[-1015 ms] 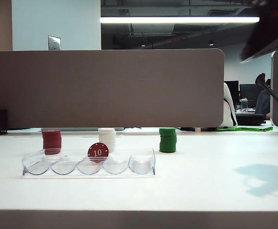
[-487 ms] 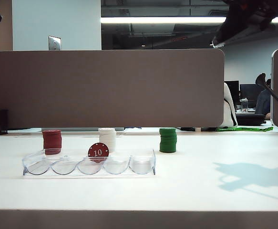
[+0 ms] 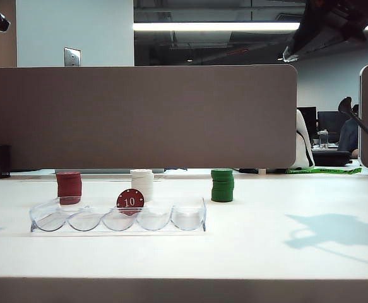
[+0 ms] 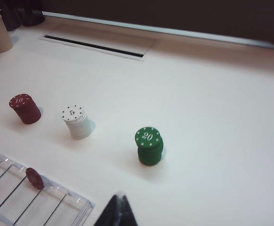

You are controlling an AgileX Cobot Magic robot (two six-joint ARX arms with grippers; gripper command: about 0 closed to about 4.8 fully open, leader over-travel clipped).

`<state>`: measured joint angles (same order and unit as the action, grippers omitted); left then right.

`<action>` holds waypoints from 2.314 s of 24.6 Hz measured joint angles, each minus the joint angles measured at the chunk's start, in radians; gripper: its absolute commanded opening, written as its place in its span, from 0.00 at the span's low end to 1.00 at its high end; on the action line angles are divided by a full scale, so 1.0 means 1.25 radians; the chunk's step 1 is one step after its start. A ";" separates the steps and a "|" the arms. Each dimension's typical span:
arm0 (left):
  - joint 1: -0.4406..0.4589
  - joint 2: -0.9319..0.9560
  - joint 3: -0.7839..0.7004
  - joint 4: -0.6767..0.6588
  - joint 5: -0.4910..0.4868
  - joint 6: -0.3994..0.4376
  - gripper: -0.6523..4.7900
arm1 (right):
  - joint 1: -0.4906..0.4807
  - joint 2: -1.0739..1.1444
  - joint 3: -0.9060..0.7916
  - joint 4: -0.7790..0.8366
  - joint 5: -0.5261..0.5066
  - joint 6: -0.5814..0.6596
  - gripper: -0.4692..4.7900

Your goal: Pick up the chip in the box and place it on the pile of chips with the same color.

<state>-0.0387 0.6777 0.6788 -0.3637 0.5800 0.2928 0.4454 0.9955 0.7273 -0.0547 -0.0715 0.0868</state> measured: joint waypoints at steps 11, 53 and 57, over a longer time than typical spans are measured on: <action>0.000 0.001 0.000 -0.037 -0.003 -0.042 0.11 | 0.003 0.000 0.000 -0.092 -0.091 -0.026 0.08; -0.200 0.501 0.000 0.282 0.182 0.327 0.69 | 0.003 0.042 0.035 -0.138 -0.107 -0.113 0.08; -0.199 0.522 0.000 0.314 0.184 0.325 0.69 | 0.003 0.043 0.035 -0.139 -0.108 -0.114 0.08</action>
<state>-0.2871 1.3304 0.6785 0.0288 0.8097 0.6994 0.4488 1.0489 0.7715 -0.2279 -0.2066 -0.0551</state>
